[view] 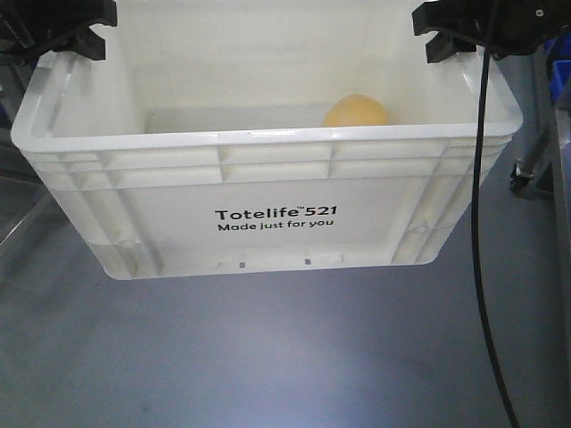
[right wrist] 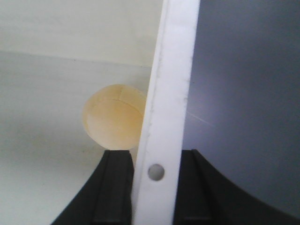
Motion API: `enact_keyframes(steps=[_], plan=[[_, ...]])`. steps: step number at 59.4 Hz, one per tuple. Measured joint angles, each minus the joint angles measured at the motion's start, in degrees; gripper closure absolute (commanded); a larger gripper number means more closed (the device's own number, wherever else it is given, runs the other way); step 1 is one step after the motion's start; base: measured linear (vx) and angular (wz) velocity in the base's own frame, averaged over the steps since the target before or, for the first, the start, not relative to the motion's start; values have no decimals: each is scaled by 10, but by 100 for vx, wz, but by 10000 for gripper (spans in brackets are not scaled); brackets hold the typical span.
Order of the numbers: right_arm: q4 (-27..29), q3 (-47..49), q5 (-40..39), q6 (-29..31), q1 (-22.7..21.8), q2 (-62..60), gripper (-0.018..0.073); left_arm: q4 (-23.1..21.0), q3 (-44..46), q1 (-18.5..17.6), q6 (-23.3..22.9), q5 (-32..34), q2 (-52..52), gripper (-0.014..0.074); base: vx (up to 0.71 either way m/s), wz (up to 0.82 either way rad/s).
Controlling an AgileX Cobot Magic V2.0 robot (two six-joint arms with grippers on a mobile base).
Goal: Place moving items into box and shelve
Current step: 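Keep holding the tote level while the base keeps driving, then hold the white tote by its rims while driving past blue bins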
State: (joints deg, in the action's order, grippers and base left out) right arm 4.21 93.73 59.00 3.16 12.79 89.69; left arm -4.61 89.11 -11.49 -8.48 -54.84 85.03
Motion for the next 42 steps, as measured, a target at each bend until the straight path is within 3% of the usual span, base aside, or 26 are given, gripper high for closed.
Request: enact_keyframes(steps=[42], plan=[[1,0,0,0,0,0,572,1,0,0,0,-1,0,610,43,-31]])
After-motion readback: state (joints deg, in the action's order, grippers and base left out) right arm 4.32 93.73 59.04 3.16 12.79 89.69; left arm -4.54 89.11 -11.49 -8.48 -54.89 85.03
